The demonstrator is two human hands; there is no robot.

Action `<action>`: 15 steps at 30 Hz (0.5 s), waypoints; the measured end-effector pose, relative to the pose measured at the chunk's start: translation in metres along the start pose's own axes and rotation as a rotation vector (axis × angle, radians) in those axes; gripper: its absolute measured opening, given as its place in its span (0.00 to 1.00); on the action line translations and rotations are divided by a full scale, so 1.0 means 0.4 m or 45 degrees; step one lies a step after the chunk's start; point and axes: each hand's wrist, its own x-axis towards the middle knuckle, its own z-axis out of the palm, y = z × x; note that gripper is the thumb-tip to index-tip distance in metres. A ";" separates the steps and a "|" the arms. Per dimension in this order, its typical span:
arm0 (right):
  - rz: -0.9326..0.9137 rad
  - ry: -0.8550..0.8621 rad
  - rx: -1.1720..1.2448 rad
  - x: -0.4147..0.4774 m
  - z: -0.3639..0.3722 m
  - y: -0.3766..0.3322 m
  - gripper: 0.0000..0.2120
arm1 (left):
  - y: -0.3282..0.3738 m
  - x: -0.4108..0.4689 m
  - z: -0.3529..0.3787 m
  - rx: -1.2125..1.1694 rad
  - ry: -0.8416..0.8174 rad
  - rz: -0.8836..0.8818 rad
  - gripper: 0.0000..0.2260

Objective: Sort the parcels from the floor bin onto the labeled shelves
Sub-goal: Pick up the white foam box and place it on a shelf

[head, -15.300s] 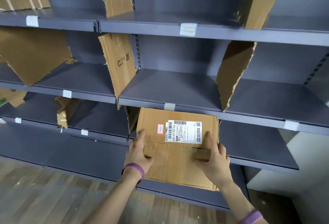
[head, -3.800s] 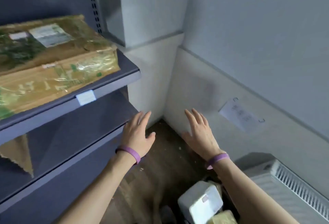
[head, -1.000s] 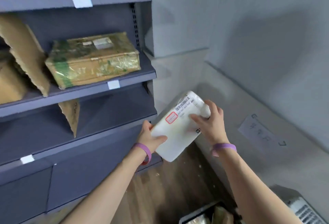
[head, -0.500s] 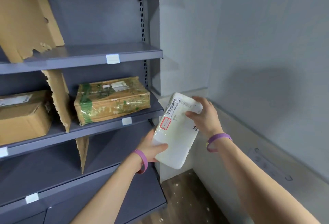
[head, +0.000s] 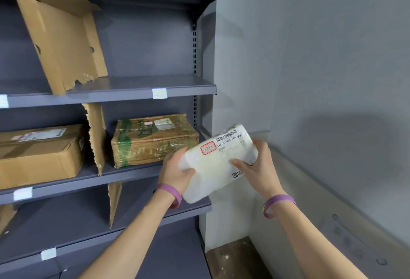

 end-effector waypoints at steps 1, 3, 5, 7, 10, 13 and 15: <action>-0.018 -0.018 0.013 -0.006 0.008 -0.004 0.32 | 0.000 0.003 -0.011 0.028 0.037 0.030 0.28; -0.061 -0.067 0.080 -0.015 0.022 -0.011 0.36 | 0.006 0.003 -0.035 0.084 0.120 0.114 0.29; -0.096 -0.137 0.170 -0.022 0.033 -0.018 0.43 | 0.013 -0.001 -0.058 0.098 0.187 0.181 0.31; -0.160 -0.219 0.186 -0.029 0.043 -0.022 0.50 | 0.020 -0.014 -0.079 0.120 0.216 0.243 0.35; -0.288 -0.305 0.099 -0.043 0.062 -0.021 0.53 | 0.031 -0.039 -0.112 0.229 0.145 0.366 0.39; -0.363 -0.280 0.142 -0.038 0.083 -0.039 0.49 | 0.038 -0.054 -0.157 0.396 0.096 0.501 0.45; -0.442 -0.258 0.144 -0.021 0.100 -0.070 0.47 | 0.047 -0.059 -0.191 0.483 0.139 0.543 0.46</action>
